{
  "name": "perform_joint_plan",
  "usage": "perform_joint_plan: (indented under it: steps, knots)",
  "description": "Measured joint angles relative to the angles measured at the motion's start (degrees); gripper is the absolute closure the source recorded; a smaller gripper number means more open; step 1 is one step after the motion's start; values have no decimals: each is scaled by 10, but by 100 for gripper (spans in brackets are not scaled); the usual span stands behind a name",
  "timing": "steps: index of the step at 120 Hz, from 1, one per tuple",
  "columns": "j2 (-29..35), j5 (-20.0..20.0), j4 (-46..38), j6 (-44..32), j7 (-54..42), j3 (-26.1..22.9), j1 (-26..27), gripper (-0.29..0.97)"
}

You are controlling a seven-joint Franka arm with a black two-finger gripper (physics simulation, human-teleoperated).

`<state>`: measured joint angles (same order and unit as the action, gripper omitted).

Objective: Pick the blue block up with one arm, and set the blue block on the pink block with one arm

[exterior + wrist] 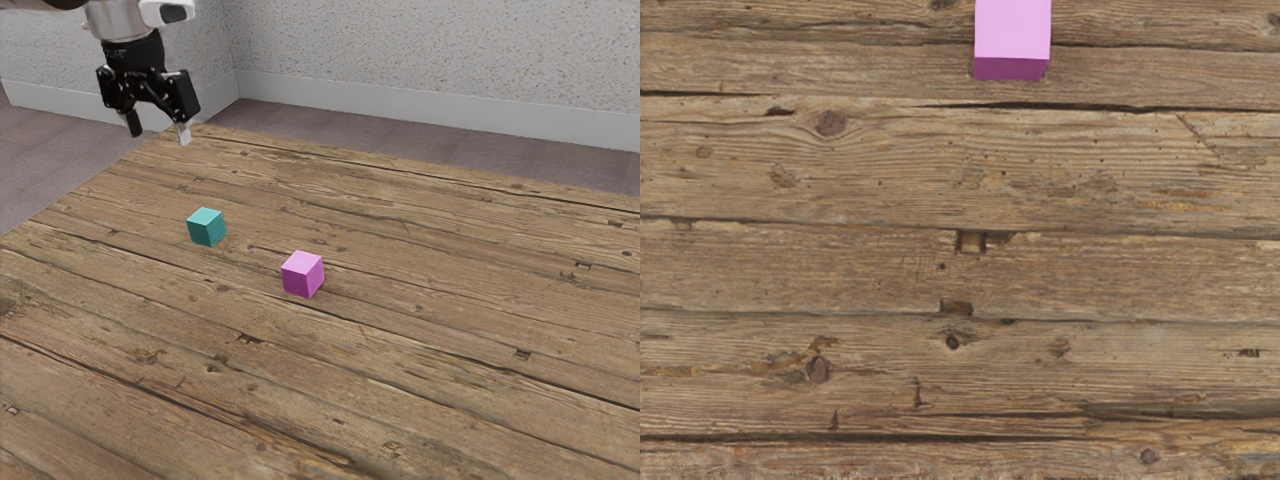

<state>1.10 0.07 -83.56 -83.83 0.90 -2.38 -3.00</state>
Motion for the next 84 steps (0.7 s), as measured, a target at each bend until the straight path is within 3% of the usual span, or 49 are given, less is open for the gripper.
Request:
perform_joint_plan:
  steps: [31, 51, 84]
  knots:
    - [1, -5, 3, 22, 7, 1, -29, 0]
    - [-17, -5, 168, 72, 11, 2, -52, 0]
    - [-57, -5, 196, 78, 15, 56, -44, 0]
